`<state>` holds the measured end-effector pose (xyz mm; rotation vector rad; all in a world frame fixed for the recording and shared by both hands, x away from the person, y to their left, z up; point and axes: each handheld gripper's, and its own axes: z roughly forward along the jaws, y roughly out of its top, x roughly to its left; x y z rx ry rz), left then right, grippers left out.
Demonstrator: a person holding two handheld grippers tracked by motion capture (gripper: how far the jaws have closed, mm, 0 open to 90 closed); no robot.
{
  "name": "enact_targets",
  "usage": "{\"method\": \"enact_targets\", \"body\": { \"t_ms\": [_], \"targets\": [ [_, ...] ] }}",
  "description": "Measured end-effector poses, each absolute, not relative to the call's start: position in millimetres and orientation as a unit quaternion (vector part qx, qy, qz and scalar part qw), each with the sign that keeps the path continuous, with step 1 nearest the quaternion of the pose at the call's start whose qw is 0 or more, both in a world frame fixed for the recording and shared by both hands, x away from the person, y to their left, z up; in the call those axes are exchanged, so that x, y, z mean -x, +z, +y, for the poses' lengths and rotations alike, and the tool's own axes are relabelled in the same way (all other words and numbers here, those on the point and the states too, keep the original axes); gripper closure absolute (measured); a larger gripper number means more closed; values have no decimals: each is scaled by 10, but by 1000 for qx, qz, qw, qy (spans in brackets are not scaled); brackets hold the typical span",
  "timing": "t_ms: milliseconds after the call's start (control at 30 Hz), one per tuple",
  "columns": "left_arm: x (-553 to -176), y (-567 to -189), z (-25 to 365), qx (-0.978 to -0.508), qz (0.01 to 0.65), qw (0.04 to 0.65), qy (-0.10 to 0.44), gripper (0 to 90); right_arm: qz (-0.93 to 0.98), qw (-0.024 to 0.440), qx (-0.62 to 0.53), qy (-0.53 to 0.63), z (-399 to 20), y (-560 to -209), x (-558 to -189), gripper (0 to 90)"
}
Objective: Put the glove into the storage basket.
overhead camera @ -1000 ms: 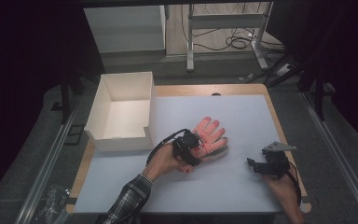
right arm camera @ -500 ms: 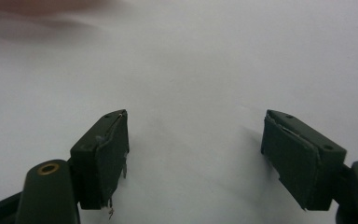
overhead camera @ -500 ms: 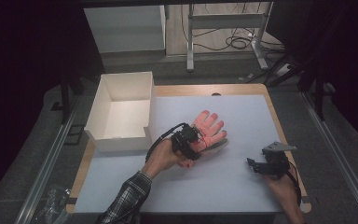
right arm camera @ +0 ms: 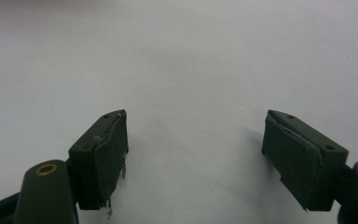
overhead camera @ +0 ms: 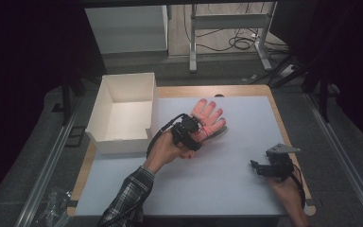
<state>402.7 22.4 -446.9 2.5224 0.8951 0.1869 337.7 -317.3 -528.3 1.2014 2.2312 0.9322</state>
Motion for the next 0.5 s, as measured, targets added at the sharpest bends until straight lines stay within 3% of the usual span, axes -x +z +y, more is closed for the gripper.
{"method": "enact_targets", "body": {
  "t_ms": [500],
  "targets": [
    [-4317,-4061,379,-883,394,244,80,394,806,218,-435,337,-3172,-5283,-3376,224]
  ]
}}
